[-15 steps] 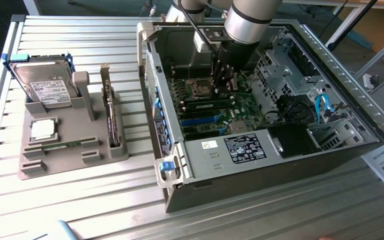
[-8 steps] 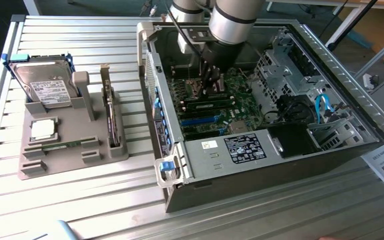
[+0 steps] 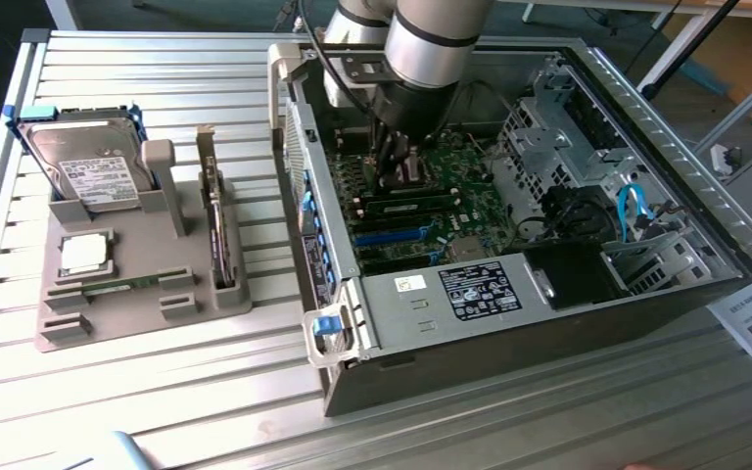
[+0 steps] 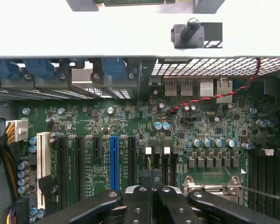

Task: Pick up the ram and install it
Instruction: 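Press down the ram until it locks into place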

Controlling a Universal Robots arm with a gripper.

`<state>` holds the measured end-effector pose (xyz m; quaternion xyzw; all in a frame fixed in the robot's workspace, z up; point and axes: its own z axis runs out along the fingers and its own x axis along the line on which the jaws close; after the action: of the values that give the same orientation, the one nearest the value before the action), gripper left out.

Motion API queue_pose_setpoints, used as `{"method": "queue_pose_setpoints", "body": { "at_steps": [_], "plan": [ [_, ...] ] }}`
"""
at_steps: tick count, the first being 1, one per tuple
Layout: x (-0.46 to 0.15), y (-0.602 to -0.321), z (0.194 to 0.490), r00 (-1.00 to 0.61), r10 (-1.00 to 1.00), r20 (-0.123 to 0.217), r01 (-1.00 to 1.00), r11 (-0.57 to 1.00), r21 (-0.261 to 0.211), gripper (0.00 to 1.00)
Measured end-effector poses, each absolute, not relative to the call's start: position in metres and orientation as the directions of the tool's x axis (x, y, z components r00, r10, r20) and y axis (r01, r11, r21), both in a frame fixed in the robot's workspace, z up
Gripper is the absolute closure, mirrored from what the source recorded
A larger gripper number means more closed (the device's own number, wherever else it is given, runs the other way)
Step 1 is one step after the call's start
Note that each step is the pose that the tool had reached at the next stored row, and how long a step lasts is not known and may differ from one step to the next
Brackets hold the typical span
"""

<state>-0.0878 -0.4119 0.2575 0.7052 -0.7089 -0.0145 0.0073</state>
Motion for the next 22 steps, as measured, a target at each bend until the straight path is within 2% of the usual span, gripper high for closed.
{"method": "queue_pose_setpoints", "body": {
  "at_steps": [22],
  "plan": [
    [-0.088, -0.412, 0.241, -0.005, -1.0, -0.01, -1.0, 0.005, 0.031, 0.9]
  ]
}}
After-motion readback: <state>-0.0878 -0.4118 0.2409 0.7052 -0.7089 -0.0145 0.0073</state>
